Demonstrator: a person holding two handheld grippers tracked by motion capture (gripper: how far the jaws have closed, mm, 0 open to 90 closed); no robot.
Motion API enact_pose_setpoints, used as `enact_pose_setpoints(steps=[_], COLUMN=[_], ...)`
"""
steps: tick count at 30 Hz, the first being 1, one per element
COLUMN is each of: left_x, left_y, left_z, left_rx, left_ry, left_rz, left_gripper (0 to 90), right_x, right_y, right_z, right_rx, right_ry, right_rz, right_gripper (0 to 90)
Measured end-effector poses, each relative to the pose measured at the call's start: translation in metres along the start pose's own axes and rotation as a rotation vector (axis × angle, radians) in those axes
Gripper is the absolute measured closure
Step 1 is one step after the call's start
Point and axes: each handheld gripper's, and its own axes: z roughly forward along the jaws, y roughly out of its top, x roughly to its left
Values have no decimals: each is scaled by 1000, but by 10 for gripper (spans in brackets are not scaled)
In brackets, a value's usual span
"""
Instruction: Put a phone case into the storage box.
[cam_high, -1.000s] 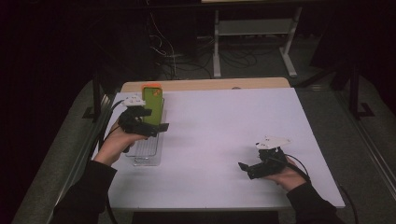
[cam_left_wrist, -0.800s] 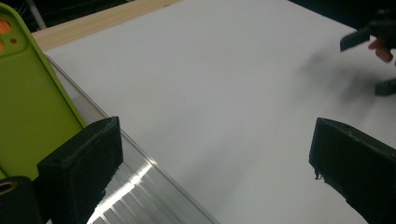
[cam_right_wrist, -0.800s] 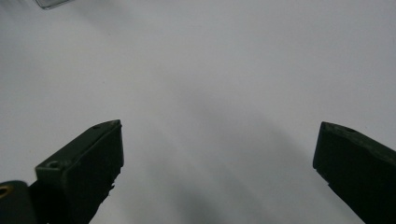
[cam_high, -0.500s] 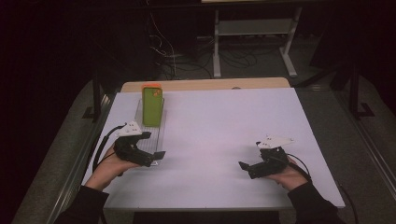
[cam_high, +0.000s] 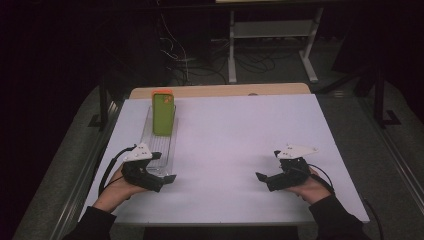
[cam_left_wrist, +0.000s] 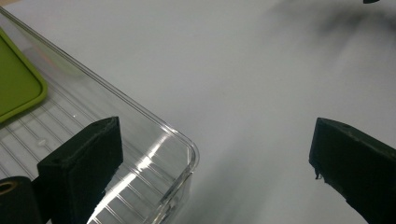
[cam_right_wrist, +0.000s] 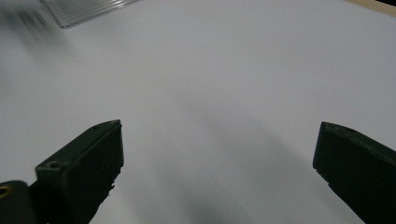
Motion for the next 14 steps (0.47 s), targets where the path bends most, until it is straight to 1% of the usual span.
enact_pose_setpoints(steps=[2, 4, 9, 11, 14], left_x=[0, 0, 0, 0, 0], left_y=[-1, -1, -1, -1, 0], left_z=[1, 1, 3, 3, 4], left_rx=[2, 8, 6, 3, 3], left_ry=[-2, -3, -5, -10, -13], left_rz=[-1, 6, 0, -1, -5], left_gripper=[25, 25, 25, 25, 25], right_x=[0, 1, 0, 1, 1], right_y=[0, 0, 0, 0, 0], right_z=[0, -1, -2, -2, -3], right_rx=[-1, -2, -12, -11, -16], right_ry=[-2, -3, -5, -3, -3], right_rz=[-2, 2, -7, 2, -4], right_gripper=[9, 9, 9, 9, 9])
